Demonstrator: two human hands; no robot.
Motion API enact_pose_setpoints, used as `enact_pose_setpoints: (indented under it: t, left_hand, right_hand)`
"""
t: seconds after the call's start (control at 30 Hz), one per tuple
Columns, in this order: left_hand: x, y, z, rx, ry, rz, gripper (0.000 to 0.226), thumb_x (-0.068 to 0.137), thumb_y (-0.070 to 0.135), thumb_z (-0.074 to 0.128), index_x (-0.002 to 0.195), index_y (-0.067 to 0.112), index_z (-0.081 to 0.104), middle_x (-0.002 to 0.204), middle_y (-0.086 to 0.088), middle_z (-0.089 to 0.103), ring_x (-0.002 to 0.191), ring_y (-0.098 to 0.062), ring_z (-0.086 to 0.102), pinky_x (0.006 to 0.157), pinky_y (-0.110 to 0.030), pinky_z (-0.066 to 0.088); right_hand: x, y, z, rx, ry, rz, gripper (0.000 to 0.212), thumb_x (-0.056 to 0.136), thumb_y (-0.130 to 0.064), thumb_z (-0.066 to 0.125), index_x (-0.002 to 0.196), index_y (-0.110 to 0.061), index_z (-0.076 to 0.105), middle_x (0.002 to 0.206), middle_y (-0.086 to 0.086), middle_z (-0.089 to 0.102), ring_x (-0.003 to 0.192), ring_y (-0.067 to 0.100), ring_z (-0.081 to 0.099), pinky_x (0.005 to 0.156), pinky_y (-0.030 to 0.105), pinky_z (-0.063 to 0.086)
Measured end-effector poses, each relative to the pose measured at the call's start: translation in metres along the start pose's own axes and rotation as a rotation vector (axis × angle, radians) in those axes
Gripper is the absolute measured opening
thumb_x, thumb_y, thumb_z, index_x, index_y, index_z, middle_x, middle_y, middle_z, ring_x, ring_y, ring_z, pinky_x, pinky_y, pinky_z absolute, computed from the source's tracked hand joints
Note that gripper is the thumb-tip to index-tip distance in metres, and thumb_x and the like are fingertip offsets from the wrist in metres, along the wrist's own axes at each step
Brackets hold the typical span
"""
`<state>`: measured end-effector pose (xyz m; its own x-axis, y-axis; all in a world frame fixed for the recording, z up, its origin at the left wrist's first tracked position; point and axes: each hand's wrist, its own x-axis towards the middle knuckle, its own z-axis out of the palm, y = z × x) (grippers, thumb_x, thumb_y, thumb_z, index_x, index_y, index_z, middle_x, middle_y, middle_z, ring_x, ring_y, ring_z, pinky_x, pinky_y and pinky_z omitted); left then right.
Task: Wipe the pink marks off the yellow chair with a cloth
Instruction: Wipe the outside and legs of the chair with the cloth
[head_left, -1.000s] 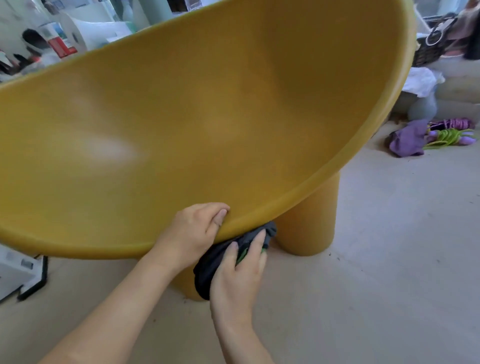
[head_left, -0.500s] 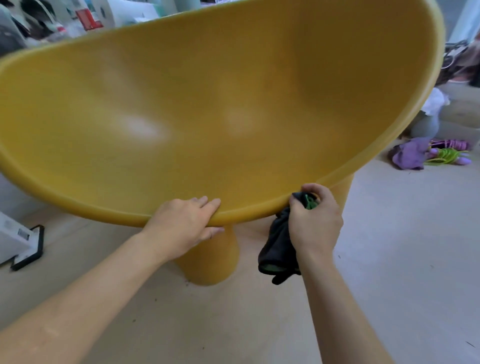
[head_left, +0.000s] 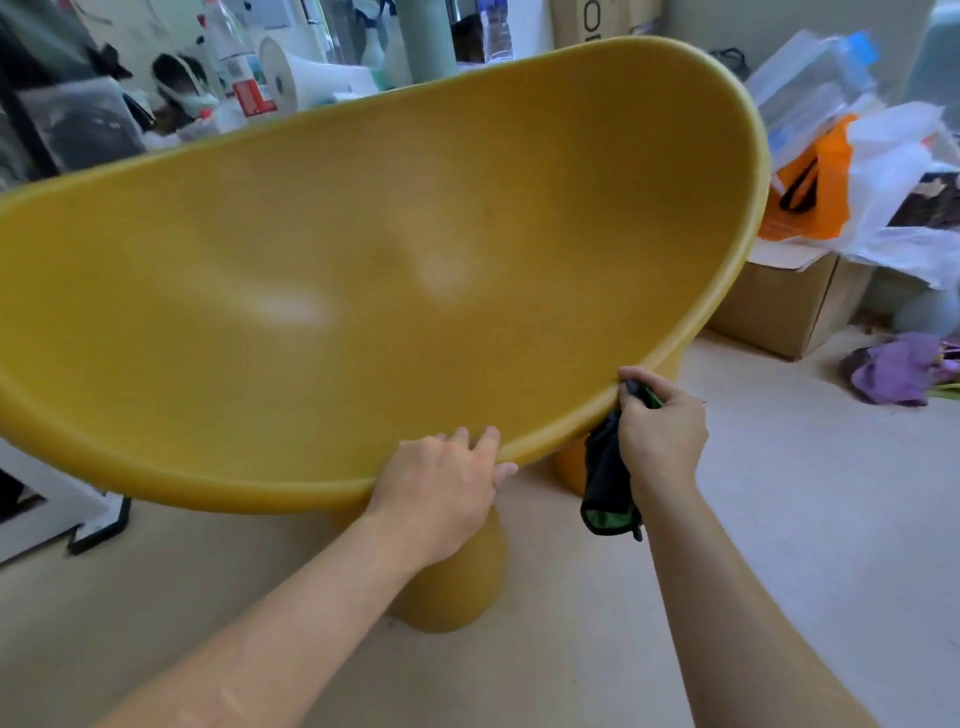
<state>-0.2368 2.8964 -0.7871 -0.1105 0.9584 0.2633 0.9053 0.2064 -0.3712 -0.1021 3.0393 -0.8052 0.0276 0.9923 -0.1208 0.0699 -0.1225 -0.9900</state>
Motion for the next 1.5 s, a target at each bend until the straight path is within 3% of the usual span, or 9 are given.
enact_pose_setpoints:
  t: [0.2,0.3,0.67,0.8,0.9,0.97,1.17,1.3,1.5]
  left_hand:
    - [-0.003,-0.059,0.026,0.023,-0.001,-0.010,0.047,0.086,0.047,0.035,0.102,0.019,0.069,0.080,-0.001,0.073,0.065,-0.022,0.070,0.039,-0.034,0.052]
    - [-0.003,-0.079,0.031,0.032,0.011,-0.036,0.047,0.085,0.048,0.036,0.103,0.022,0.070,0.084,0.001,0.074,0.067,-0.020,0.071,0.040,-0.033,0.052]
    - [0.027,-0.085,0.028,-0.081,-0.152,-0.225,0.040,0.096,0.049,0.037,0.125,0.027,0.053,0.120,-0.007,0.064,0.108,-0.034,0.059,0.082,-0.038,0.047]
    - [0.036,-0.094,0.014,-0.560,-0.323,-0.421,0.036,0.087,0.044,0.059,0.122,0.037,0.059,0.128,0.004,0.060,0.113,-0.024,0.056,0.092,-0.034,0.047]
    - [0.032,-0.083,-0.002,-0.963,0.031,-0.581,0.005,0.083,0.027,0.067,0.087,0.029,0.068,0.086,0.006,0.066,0.083,-0.019,0.060,0.068,-0.024,0.045]
    - [0.017,-0.059,-0.022,-1.218,0.105,-0.615,0.024,0.084,0.038,0.065,0.076,0.016,0.065,0.065,0.004,0.054,0.071,-0.019,0.053,0.061,-0.025,0.040]
    - [-0.010,-0.045,-0.068,-1.762,-0.280,-0.586,0.056,0.071,0.044,0.075,0.111,0.012,0.054,0.102,-0.008,0.071,0.088,-0.021,0.070,0.075,-0.039,0.059]
    - [-0.020,-0.062,-0.063,-1.611,-0.140,-0.592,0.023,0.076,-0.004,0.058,0.091,0.012,0.064,0.073,-0.010,0.065,0.066,-0.022,0.059,0.063,-0.033,0.049]
    - [-0.014,-0.080,-0.068,-1.605,-0.131,-0.546,0.017,0.074,0.021,0.056,0.072,0.009,0.067,0.068,0.002,0.065,0.069,-0.013,0.056,0.062,-0.025,0.041]
  right_hand:
    - [-0.002,0.009,0.043,-0.021,-0.106,-0.106,0.022,0.093,-0.016,0.057,0.095,-0.035,0.069,0.068,-0.023,0.055,0.058,-0.005,0.053,0.054,0.006,0.042]
    - [-0.006,0.016,0.068,0.013,-0.124,-0.097,0.021,0.092,-0.021,0.057,0.096,-0.037,0.071,0.078,-0.010,0.069,0.070,0.014,0.068,0.071,0.033,0.058]
    - [-0.010,-0.006,0.070,-0.295,-0.406,-0.171,0.041,0.094,-0.014,0.054,0.132,-0.029,0.053,0.108,-0.003,0.056,0.091,0.019,0.058,0.082,0.029,0.048]
    - [-0.033,-0.022,0.045,-0.406,-0.501,-0.225,0.038,0.084,-0.023,0.071,0.118,-0.022,0.055,0.108,0.000,0.059,0.093,0.021,0.061,0.076,0.031,0.051]
    - [-0.042,-0.049,0.026,-0.303,-0.613,-0.055,0.047,0.073,-0.040,0.080,0.107,-0.017,0.058,0.102,0.009,0.066,0.092,0.026,0.067,0.084,0.042,0.057]
    - [-0.044,-0.070,0.015,-0.237,-0.709,-0.005,0.051,0.071,-0.044,0.081,0.108,-0.014,0.063,0.104,0.013,0.070,0.093,0.029,0.069,0.086,0.047,0.057]
    - [-0.062,-0.117,-0.002,-0.102,-1.224,0.017,0.040,0.088,0.000,0.062,0.127,-0.009,0.057,0.120,0.014,0.065,0.109,0.027,0.066,0.090,0.035,0.055]
    - [-0.060,-0.126,-0.012,-0.275,-1.088,-0.178,0.038,0.092,0.016,0.042,0.110,-0.007,0.068,0.106,0.016,0.069,0.087,0.024,0.072,0.075,0.031,0.060]
    - [-0.052,-0.137,-0.014,-0.062,-0.973,-0.265,0.028,0.096,0.005,0.045,0.092,-0.006,0.070,0.080,0.019,0.059,0.052,0.016,0.053,0.052,0.025,0.044]
